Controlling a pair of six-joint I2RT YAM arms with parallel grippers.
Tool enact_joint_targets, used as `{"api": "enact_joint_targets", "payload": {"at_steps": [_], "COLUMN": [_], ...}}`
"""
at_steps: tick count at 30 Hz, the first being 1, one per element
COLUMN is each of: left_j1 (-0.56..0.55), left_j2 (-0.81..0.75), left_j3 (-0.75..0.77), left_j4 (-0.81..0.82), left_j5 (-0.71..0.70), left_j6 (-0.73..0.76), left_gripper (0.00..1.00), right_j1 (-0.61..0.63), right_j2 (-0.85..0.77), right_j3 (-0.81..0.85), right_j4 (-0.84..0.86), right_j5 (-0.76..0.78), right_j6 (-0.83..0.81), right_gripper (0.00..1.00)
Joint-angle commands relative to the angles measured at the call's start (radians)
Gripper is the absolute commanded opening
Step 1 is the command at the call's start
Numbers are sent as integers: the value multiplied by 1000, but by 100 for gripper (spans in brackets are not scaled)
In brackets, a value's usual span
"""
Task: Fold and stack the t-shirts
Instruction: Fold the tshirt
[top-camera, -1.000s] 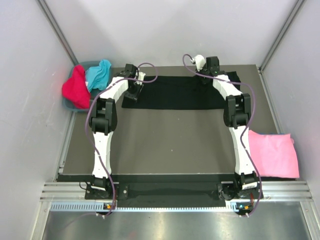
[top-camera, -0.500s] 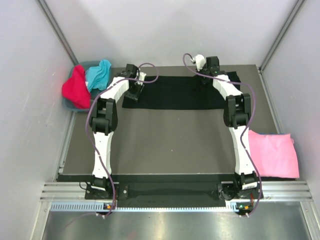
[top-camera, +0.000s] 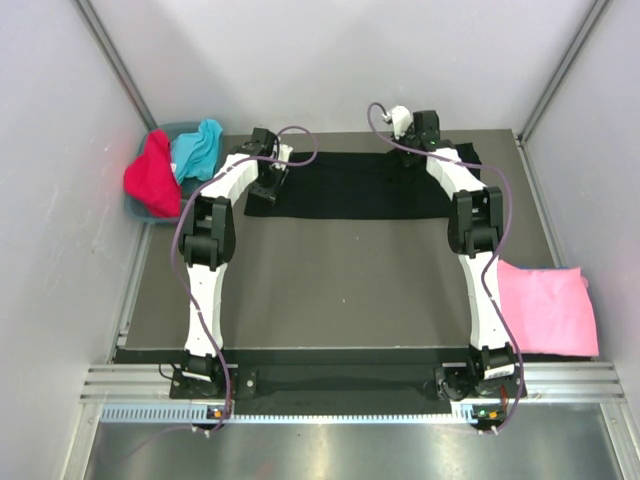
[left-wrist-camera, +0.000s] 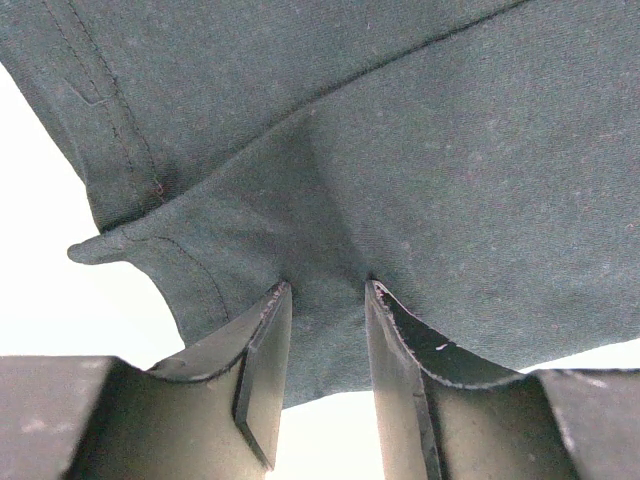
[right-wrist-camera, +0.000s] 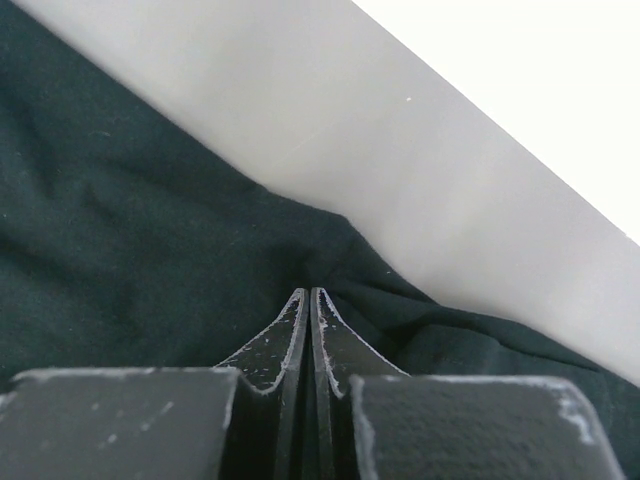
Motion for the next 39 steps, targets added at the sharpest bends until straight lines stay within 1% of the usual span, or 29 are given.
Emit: {"api": "enact_joint_targets", "payload": {"at_steps": [1, 2, 3, 5, 6, 9, 11, 17, 30, 34, 36, 37, 39], "left_j1": [-32, -32, -32, -32, -34, -32, -32, -37, -40, -42, -42, -45, -46], "left_j2": [18, 16, 16, 16, 16, 13, 13, 21, 33, 38, 39, 41, 47], "left_j3": [-11, -11, -11, -12, -14, -20, -21, -12, -1, 9, 12, 18, 25], "left_j4": [-31, -31, -31, -29, -29, -31, -31, -31, -28, -26, -22, -22, -22], "left_j5": [59, 59, 60, 59, 57, 54, 52, 48, 51, 54, 55, 58, 60], "left_j6": [-5, -5, -5, -5, -3, -2, -2, -2, -2, -5, -5, -5, -6], "left_gripper": [41, 41, 41, 41, 41, 41, 41, 41, 41, 41, 41, 41, 41], "right_j1": [10, 8, 8, 10, 8, 7, 5, 2, 4, 7, 8, 10, 11], "right_j2": [-89, -86, -82, -68, -63, -50, -39, -11, 15, 30, 32, 32, 27], "right_j3": [47, 46, 46, 40, 35, 23, 21, 27, 50, 75, 78, 78, 71], "right_j4": [45, 48, 48, 48, 46, 40, 33, 34, 2, -29, -35, -38, -35], "right_j5": [16, 31, 53, 68, 70, 64, 62, 53, 54, 70, 64, 62, 54], "right_j6": [22, 20, 19, 17, 11, 7, 5, 0, -15, -32, -41, -44, -49], "right_gripper": [2, 17, 25, 37, 38, 36, 32, 27, 27, 20, 19, 13, 8]}}
